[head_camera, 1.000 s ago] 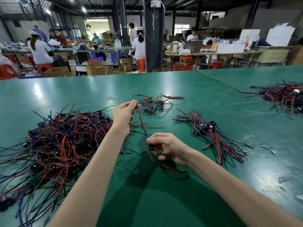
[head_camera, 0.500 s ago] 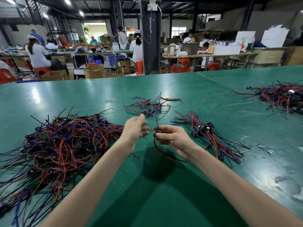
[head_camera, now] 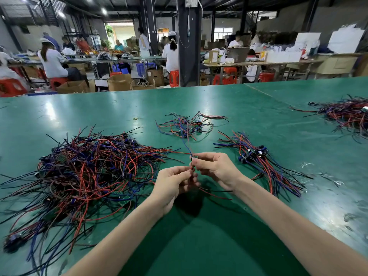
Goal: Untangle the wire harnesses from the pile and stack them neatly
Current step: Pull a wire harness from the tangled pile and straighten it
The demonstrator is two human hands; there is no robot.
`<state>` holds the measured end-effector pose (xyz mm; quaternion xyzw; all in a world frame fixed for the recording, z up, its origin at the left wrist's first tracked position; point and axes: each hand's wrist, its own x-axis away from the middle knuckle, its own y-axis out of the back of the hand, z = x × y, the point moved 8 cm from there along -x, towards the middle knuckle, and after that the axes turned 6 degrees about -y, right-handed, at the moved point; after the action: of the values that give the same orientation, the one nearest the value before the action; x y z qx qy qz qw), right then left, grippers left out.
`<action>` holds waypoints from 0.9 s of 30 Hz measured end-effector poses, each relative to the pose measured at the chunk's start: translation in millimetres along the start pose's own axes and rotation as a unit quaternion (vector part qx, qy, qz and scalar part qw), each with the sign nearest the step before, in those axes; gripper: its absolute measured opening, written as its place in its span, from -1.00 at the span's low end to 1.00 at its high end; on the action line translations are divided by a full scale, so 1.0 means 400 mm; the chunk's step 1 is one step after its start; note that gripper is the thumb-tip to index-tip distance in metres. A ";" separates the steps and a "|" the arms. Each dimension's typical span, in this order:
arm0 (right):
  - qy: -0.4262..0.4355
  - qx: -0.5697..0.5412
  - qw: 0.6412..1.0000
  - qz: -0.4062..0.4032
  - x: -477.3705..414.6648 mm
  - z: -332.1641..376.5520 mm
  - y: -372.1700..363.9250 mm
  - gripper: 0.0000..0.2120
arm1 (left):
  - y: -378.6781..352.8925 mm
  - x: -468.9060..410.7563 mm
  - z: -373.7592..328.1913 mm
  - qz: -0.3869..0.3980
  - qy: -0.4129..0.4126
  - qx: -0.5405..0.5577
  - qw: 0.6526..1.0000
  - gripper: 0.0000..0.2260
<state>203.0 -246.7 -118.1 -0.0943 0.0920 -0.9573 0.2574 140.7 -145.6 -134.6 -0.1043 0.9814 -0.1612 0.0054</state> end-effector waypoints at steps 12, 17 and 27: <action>-0.040 -0.056 0.998 0.013 0.005 -0.026 -0.018 -0.96 | -0.001 0.017 -0.008 0.023 0.025 0.016 0.999 -0.85; -0.011 -0.027 1.000 -0.004 0.001 -0.018 -0.012 -0.92 | -0.005 0.020 -0.008 0.016 0.037 0.030 0.999 -0.86; 0.020 0.068 0.997 0.007 0.010 -0.024 -0.032 -0.88 | 0.001 0.023 0.001 -0.004 0.048 0.052 0.997 -0.84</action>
<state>191.2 -236.4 -124.0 -0.0567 0.0322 -0.9612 0.2681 131.7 -147.5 -134.8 -0.0999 0.9704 -0.2167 -0.0369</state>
